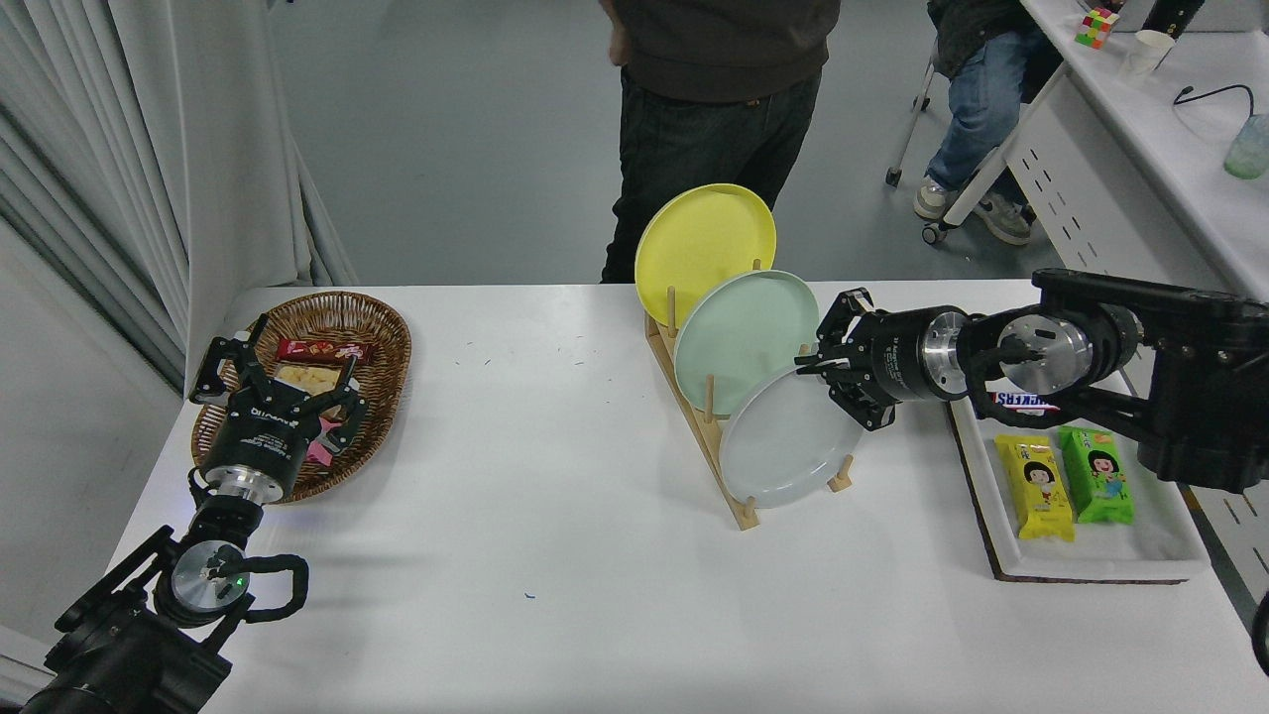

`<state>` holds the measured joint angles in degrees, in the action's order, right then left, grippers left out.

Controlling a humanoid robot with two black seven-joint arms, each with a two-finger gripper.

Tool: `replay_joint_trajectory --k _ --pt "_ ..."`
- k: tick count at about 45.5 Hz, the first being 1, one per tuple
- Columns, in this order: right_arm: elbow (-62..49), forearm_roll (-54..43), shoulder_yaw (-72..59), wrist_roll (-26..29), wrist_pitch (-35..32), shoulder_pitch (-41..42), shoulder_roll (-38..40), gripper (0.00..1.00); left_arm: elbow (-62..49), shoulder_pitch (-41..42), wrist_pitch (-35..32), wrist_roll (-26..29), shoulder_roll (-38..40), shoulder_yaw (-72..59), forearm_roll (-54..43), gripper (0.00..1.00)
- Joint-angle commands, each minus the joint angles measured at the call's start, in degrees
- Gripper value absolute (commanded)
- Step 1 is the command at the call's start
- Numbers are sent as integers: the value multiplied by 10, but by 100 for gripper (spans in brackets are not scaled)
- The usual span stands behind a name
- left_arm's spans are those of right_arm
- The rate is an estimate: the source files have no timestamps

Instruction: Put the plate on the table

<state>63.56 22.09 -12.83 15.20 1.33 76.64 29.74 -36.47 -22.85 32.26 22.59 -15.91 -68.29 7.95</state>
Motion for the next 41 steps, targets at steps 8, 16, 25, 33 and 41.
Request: replay_joint_trajectory --k 8,16,25,33,41 --pt "0 1 0 0 0 -1 0 4 0 0 0 0 0 0 0 98" --pt "1 1 1 0 0 0 0 3 0 0 0 0 0 0 1 98" --pt "1 1 1 0 -1 0 -1 0 0 0 0 0 0 0 1 98" --pt "1 1 2 0 -3 0 -1 0 0 0 0 0 0 0 0 98" --pt "2 1 2 0 -4 0 -1 0 0 0 0 0 0 0 0 98"
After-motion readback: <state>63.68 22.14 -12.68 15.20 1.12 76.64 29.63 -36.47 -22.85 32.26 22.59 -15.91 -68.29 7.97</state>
